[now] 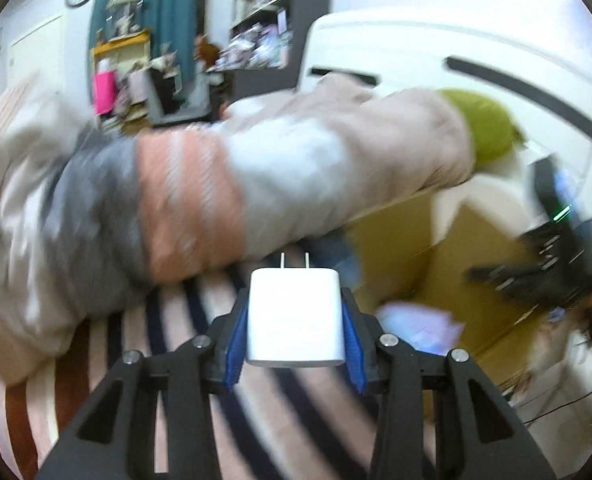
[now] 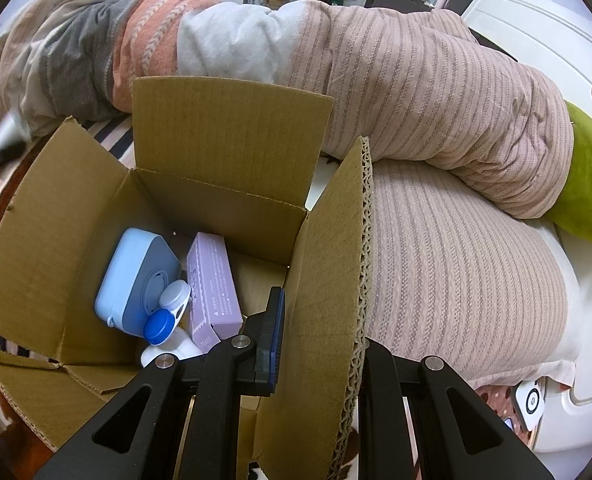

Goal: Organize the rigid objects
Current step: 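Carry the charger plug into the box and open the left tool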

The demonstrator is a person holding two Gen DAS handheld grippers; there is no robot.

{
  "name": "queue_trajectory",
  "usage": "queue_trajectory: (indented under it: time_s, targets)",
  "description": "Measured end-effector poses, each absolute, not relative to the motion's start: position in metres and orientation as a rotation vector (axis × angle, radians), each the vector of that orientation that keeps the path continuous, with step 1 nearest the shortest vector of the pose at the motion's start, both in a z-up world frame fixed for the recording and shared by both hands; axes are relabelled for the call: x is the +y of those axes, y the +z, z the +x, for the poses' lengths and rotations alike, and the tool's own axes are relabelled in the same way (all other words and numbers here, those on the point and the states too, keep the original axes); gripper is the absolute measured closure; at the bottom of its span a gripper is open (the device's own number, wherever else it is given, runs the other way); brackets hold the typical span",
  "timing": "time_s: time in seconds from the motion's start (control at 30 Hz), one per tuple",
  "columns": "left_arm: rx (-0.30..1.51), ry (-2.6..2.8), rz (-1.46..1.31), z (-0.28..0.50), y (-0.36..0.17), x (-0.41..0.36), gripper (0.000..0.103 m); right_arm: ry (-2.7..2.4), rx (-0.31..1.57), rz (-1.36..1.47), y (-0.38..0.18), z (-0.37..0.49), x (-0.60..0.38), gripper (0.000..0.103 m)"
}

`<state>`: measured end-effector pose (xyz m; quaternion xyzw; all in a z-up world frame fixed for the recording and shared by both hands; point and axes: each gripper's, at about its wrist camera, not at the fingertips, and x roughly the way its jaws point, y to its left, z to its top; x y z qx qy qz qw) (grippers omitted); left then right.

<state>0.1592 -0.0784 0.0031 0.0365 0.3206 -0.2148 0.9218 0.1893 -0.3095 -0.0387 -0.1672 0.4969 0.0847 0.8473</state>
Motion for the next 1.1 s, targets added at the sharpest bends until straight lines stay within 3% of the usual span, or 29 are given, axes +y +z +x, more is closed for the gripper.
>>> queue_trajectory:
  time_s: [0.17, 0.5, 1.1]
  targets:
    - [0.732, -0.573, 0.112, 0.159, 0.019, -0.140, 0.065, 0.178, 1.048, -0.352, -0.038, 0.190, -0.309, 0.092]
    - [1.014, -0.605, 0.182, 0.182, -0.028, -0.202, 0.065, 0.183, 1.048, -0.349, -0.037, 0.190, -0.310, 0.092]
    - [1.073, -0.591, 0.208, 0.182, -0.044, -0.208, 0.065, 0.183, 1.045, -0.350, -0.038, 0.189, -0.310, 0.092]
